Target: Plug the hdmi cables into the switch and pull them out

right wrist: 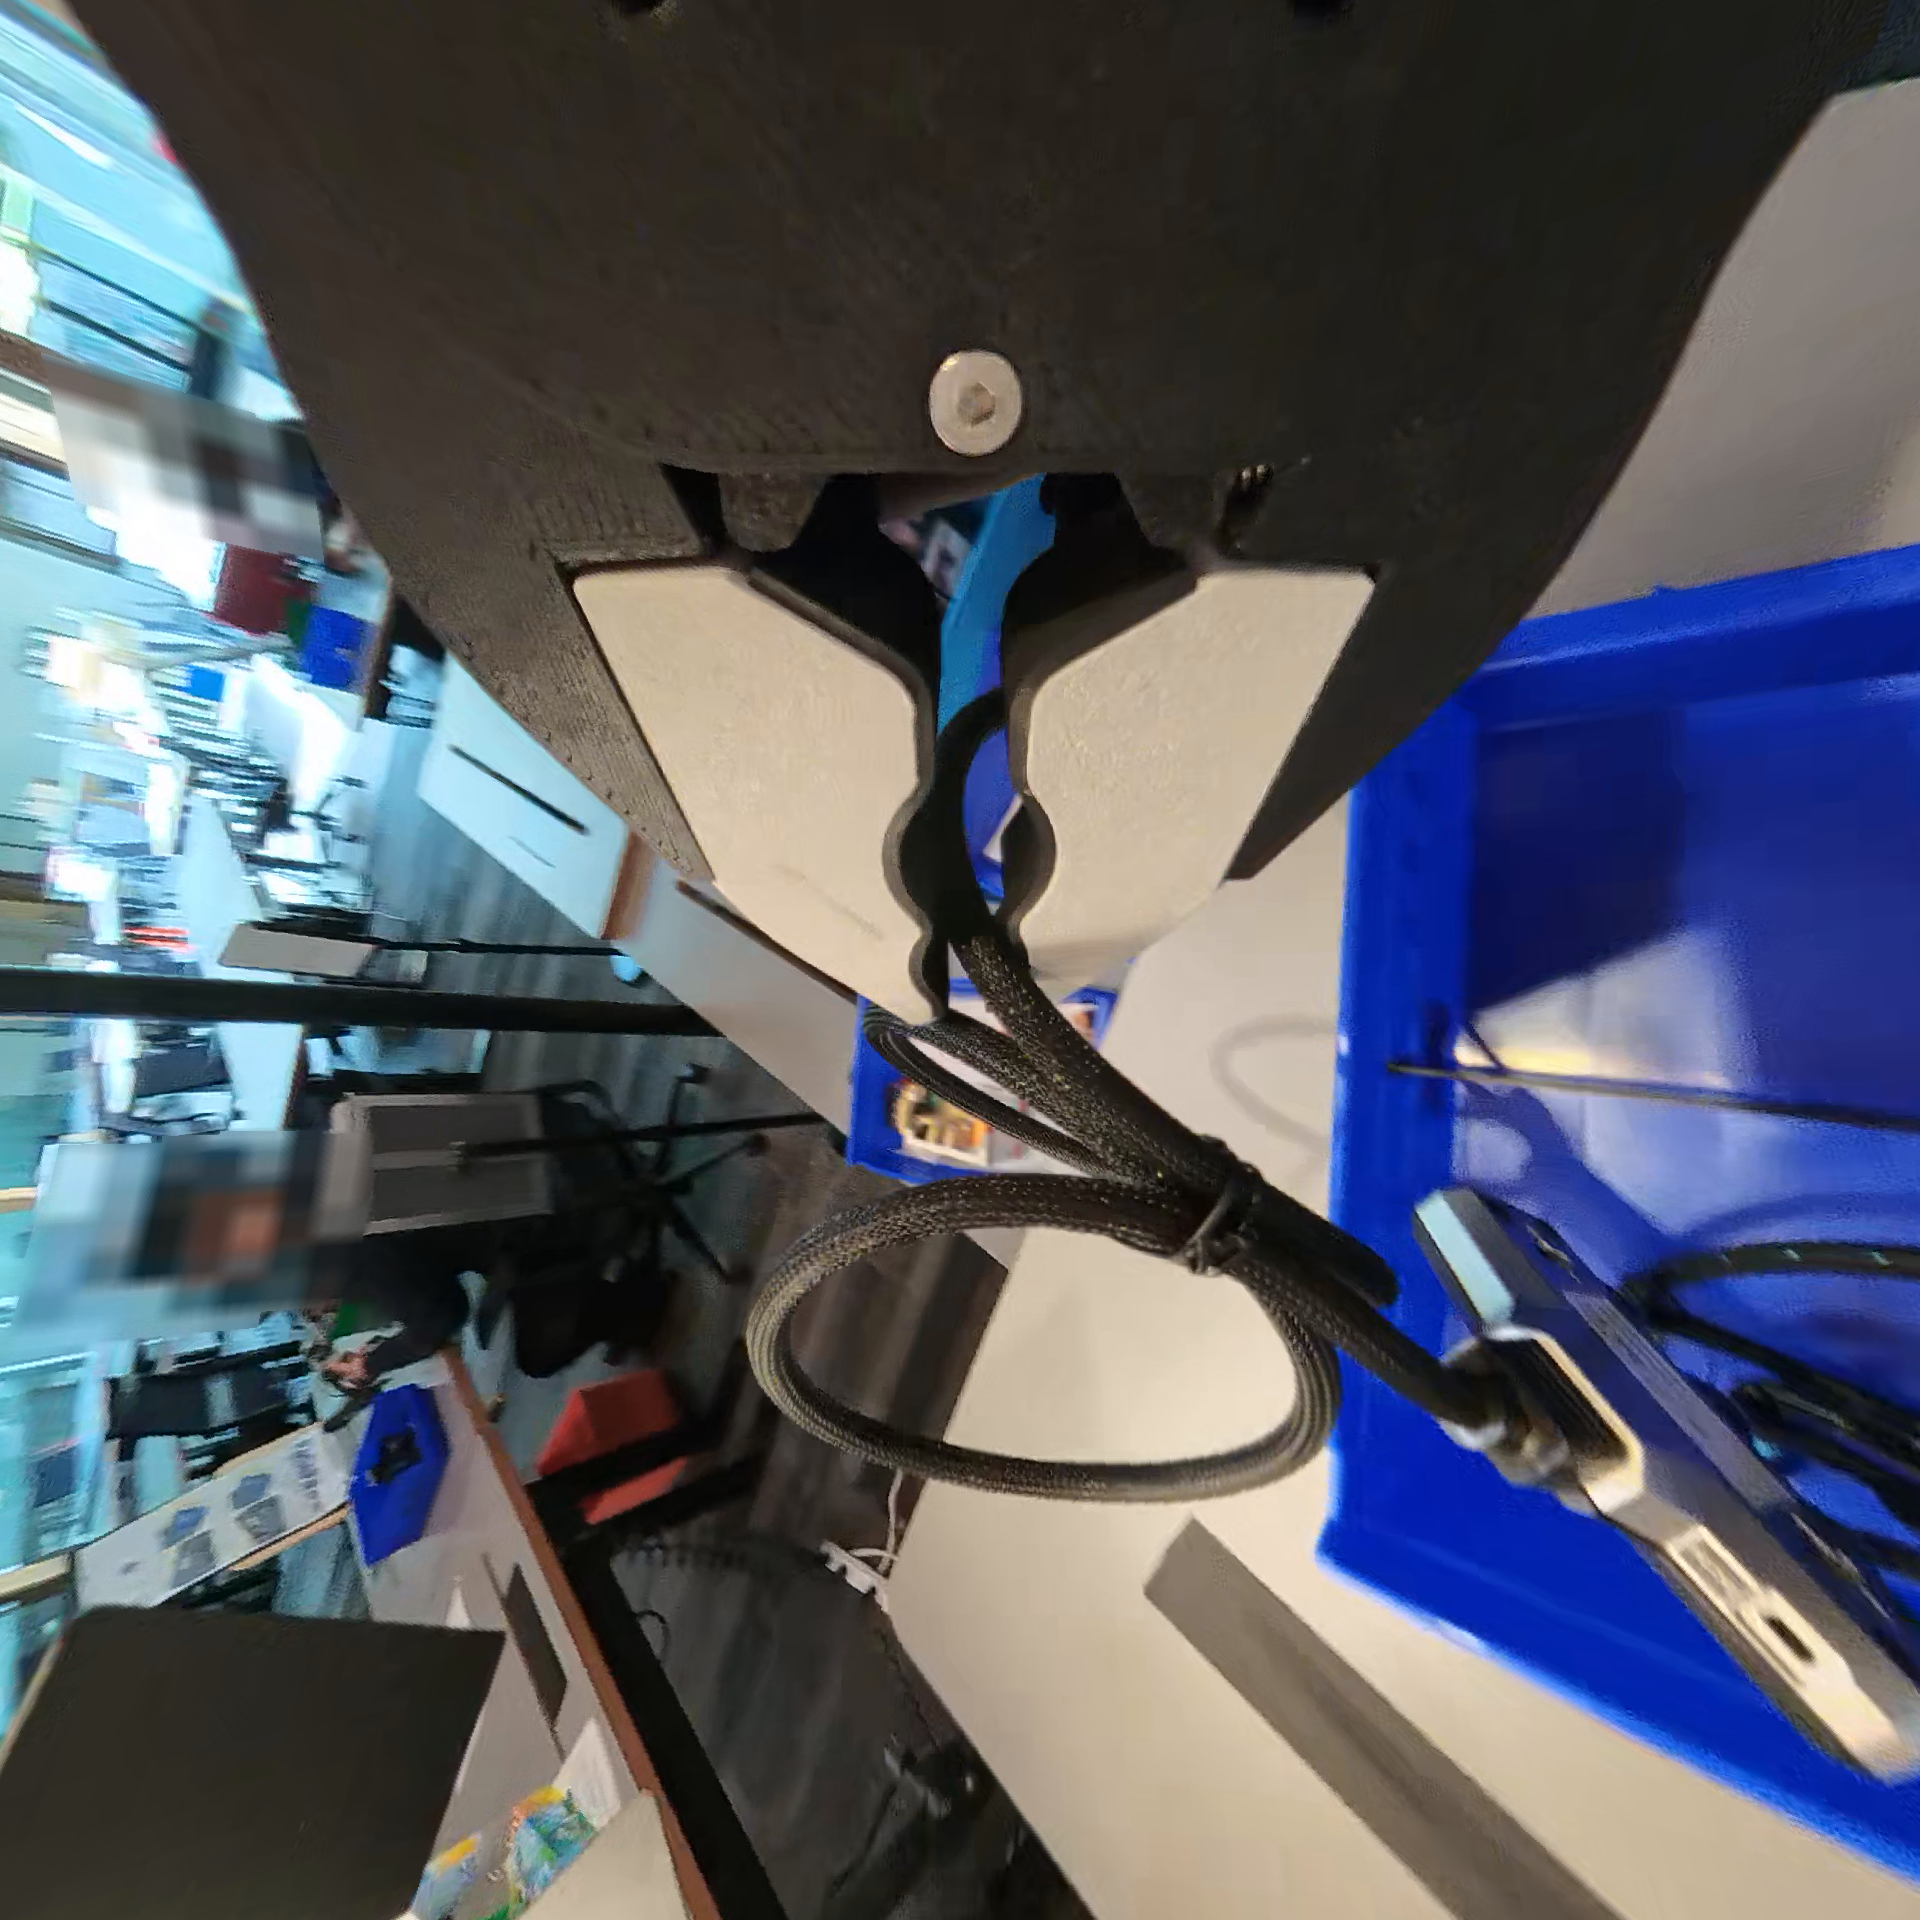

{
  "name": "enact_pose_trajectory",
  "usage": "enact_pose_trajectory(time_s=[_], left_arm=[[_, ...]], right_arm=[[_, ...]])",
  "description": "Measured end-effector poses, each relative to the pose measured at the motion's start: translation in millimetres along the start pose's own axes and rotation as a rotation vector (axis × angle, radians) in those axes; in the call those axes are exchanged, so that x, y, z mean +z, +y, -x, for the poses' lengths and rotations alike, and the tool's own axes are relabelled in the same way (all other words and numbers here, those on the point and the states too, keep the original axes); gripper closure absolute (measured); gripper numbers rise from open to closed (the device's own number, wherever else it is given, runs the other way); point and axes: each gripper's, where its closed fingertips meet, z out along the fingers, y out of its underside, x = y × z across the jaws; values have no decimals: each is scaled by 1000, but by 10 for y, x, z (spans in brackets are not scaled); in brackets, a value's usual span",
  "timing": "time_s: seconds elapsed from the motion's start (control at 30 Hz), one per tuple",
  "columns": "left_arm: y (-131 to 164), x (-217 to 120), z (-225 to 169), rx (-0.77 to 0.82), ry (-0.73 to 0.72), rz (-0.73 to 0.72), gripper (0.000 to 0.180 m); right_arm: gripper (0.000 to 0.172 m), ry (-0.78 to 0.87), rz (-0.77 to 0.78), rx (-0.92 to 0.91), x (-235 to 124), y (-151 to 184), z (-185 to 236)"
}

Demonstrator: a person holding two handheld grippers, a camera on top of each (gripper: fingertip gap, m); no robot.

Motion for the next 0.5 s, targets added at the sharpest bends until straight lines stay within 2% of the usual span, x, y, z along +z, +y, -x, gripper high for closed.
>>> enact_pose_trajectory(time_s=[0.3, 0.5], left_arm=[[11, 9, -1, 4, -2, 5, 160], [33, 28, 7, -5, -2, 18, 160]], right_arm=[[164, -272, -174, 362, -137, -472, 309], [165, -330, -267, 401, -133, -665, 541]])
